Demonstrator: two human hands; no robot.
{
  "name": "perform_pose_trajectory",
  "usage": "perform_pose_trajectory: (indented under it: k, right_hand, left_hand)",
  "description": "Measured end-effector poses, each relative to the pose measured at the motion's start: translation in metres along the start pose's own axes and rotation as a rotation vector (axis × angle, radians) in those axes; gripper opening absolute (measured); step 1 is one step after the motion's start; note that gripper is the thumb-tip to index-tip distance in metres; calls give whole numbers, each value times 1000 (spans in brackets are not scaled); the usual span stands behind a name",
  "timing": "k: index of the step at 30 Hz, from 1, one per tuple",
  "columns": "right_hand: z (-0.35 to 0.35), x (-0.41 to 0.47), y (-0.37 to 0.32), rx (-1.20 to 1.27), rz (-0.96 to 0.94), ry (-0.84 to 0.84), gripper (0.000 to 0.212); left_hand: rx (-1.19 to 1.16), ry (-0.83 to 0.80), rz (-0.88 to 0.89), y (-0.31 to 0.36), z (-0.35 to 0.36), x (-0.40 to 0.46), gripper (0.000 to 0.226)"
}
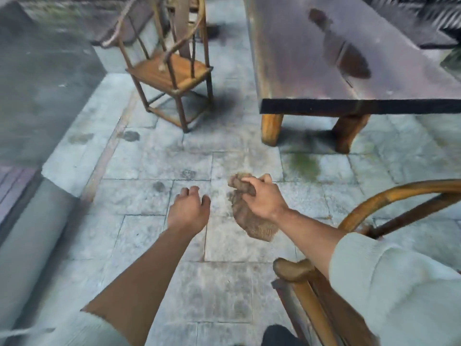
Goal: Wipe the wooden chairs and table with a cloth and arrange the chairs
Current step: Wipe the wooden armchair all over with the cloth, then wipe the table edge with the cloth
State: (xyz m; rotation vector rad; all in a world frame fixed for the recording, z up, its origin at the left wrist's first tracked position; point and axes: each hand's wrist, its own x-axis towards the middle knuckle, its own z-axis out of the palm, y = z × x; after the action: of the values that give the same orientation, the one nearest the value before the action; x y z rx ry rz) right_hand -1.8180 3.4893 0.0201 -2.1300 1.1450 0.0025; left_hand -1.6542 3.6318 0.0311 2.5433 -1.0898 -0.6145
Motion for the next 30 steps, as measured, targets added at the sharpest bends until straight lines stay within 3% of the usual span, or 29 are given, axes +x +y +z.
perform_pose_trajectory:
  k: [5, 12, 23, 26, 30]
  right_hand:
    - [-95, 69, -8, -88, 10, 207, 47]
    - [-212, 198, 9, -64, 57, 529, 44]
    - [-297, 400, 2, -51, 72, 576, 37]
    - [-308, 453, -4, -46, 149, 609, 37]
    - [-302, 507, 1, -21, 255, 583, 39]
  left_hand:
    - [23, 34, 77, 60, -52, 94, 52]
    - [313, 166, 332, 182, -120, 258, 43]
    - [460, 130, 436, 261, -162, 483, 43]
    - [445, 146, 517, 278, -168, 550, 43]
    - [472, 30, 592, 290, -145, 614, 45]
